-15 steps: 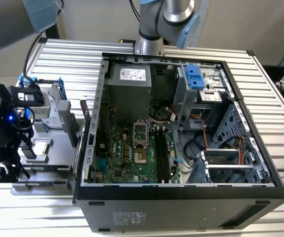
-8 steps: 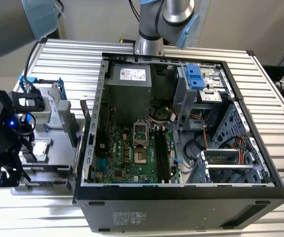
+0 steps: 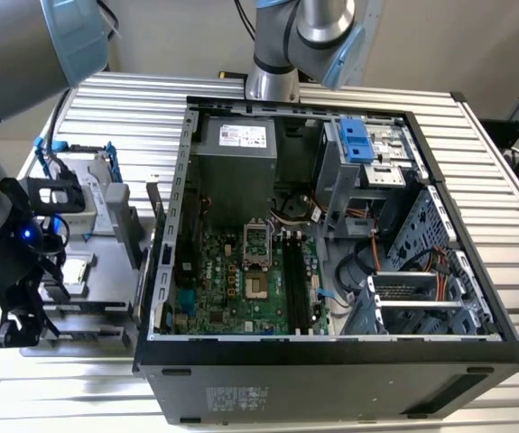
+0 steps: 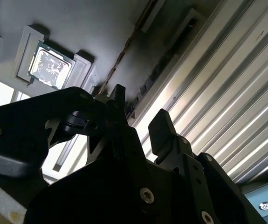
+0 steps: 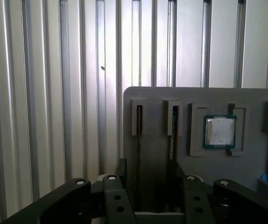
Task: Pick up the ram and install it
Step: 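Pick up the ram and move it above insertion slot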
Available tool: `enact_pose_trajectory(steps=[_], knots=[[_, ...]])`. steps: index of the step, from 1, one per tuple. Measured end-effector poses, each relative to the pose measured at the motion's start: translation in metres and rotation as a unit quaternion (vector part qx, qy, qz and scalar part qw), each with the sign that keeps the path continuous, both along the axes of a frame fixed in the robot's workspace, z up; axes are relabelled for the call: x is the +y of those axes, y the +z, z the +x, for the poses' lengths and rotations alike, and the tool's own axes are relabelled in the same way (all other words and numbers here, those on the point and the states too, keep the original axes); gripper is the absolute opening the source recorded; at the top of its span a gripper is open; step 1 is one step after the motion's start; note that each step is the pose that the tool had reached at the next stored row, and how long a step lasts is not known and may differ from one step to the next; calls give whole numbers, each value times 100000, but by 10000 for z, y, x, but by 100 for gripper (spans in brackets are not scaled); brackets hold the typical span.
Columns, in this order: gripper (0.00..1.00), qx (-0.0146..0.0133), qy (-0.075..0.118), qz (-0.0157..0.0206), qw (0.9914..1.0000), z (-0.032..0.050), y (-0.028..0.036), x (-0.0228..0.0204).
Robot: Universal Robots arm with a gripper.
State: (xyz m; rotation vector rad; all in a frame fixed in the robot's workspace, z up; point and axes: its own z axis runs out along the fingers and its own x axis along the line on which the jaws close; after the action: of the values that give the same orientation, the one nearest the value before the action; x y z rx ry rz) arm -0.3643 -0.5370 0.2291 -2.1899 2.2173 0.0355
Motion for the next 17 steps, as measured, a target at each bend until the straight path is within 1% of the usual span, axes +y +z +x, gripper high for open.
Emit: enact_pose_trajectory(steps=[10, 17], knots=[[100, -6, -7, 3, 100000, -3, -133, -6], [100, -24, 3, -2, 100000, -2, -213, -15]])
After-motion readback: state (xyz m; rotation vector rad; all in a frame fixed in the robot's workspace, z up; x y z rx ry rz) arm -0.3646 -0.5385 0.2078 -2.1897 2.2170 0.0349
